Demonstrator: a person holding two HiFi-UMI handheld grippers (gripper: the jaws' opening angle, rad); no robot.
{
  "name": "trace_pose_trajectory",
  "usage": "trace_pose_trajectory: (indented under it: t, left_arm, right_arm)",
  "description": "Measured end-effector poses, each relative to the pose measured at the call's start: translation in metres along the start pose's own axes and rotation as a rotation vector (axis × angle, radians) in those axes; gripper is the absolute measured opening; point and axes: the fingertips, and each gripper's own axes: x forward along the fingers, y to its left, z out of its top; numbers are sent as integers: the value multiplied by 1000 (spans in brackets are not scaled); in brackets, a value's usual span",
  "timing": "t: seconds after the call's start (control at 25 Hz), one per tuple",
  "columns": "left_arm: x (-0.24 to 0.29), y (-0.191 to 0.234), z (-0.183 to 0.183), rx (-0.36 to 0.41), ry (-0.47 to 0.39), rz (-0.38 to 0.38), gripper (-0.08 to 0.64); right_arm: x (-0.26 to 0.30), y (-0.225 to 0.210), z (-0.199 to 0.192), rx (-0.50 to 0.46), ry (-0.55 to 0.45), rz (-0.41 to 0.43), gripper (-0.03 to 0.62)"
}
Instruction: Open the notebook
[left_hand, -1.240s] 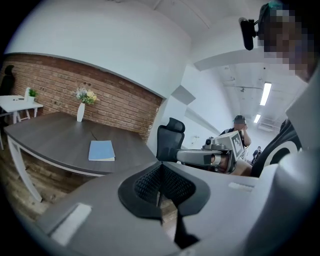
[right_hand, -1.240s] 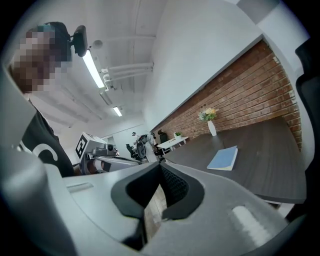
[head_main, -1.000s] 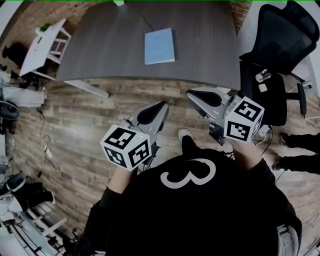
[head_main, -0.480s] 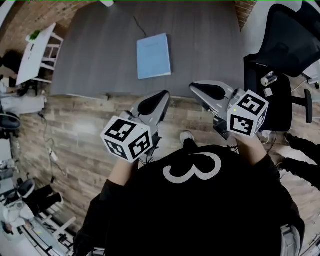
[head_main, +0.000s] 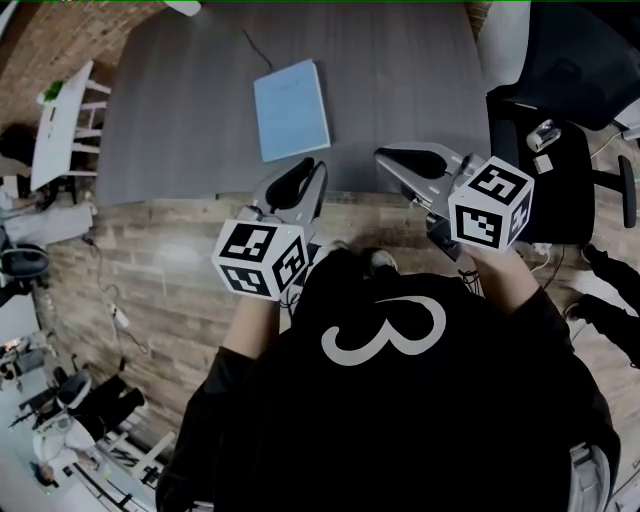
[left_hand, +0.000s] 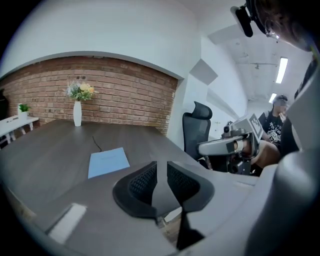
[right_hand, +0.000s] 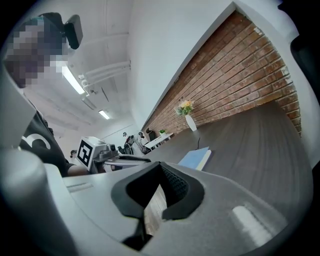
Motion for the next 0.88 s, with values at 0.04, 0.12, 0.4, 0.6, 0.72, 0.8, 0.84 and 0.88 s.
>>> trace_pose_trajectory:
  t: [0.04,0.12,0.4,0.6,0.72,0.8,0.84,0.88]
  left_arm:
    - [4,3,-2,17,6,7,87]
    - [12,9,-5,54,17,16,110]
    - [41,29,-28,145,95,53,162]
    - [66,42,-41,245,143,101,193]
    - [80,48,-54,284,181,115,209]
    - [86,50,-63,309,213,116,216]
    - [88,51,-67,321,228,113,217]
    - [91,53,-69,334,241,111,220]
  right_arm:
    - [2,-2,-1,8,2,-2,2]
    - [6,-4,-6,27,7,-1,2]
    - [17,-12,-21,74,34,-33,2]
    - [19,-19,-22,104,31,-60,2]
    - [16,-24,-27,129,18,-89,2]
    - [12,-25,-30,147,7,-104,2]
    - [11,-26,-31,155,3,-112,2]
    - [11,-28,-32,161,3,-121,2]
